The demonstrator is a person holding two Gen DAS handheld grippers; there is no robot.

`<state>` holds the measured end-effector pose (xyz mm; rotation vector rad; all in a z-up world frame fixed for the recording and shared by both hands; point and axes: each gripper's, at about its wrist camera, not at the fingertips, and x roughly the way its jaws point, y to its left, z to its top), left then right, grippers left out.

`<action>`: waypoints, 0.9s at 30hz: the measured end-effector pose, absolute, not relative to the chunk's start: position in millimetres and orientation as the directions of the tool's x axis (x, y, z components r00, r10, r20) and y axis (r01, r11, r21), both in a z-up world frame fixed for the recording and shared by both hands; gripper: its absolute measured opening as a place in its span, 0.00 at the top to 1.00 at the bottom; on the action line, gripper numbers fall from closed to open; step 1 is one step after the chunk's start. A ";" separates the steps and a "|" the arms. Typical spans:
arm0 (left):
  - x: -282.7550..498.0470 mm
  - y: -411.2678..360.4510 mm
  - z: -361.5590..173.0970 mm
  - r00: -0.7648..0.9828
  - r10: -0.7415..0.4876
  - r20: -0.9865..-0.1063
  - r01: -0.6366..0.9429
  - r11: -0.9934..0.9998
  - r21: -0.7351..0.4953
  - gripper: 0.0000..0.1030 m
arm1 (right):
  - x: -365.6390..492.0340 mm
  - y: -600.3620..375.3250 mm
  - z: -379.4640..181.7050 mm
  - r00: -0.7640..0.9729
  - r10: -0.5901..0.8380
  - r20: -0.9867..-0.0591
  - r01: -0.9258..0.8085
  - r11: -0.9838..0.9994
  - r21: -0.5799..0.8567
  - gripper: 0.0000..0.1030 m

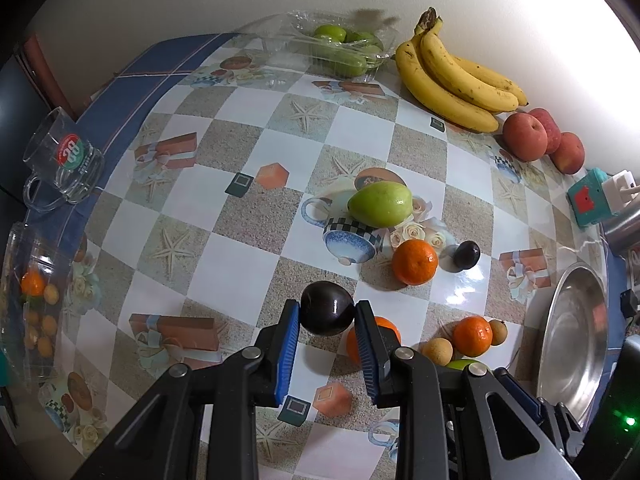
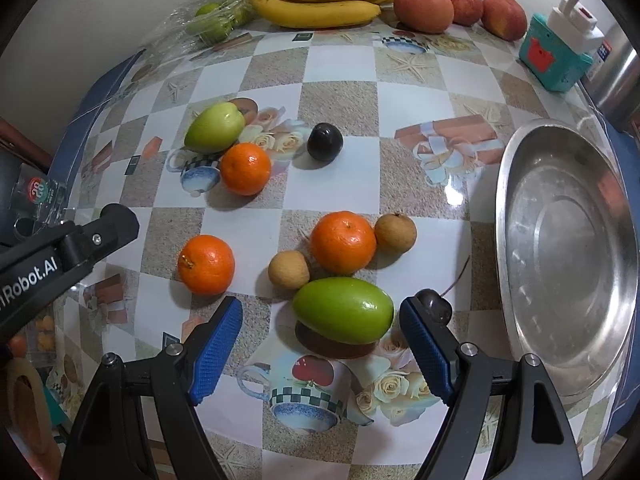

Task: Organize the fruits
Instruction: 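Lift the plum with the left gripper while the right gripper closes on the green mango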

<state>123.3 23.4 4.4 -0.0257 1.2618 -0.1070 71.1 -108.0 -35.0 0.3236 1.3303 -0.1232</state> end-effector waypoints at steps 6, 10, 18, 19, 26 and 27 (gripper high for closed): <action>122.5 24.0 4.7 0.302 -0.098 -0.948 0.065 0.995 -0.082 0.71 | 75.4 -107.9 -48.6 0.211 0.086 -0.974 0.275 0.951 0.144 0.27; 122.7 23.4 5.1 0.301 -0.099 -0.948 0.067 0.994 -0.082 0.71 | 78.8 -104.0 -52.4 0.205 0.071 -0.976 0.264 0.957 0.125 0.29; 122.7 23.6 5.4 0.302 -0.097 -0.948 0.066 0.995 -0.081 0.71 | 79.1 -91.1 -55.9 0.203 0.028 -0.979 0.235 0.969 0.076 0.32; 122.7 23.8 5.5 0.302 -0.097 -0.948 0.066 0.995 -0.080 0.71 | 78.9 -89.9 -56.2 0.204 0.019 -0.979 0.233 0.970 0.068 0.34; 122.8 24.3 5.9 0.302 -0.096 -0.948 0.066 0.995 -0.080 0.71 | 75.5 -79.7 -58.7 0.216 -0.005 -0.976 0.226 0.973 0.045 0.42; 122.8 24.3 5.9 0.303 -0.097 -0.948 0.066 0.995 -0.080 0.71 | 75.0 -79.1 -59.0 0.217 -0.004 -0.976 0.225 0.973 0.045 0.42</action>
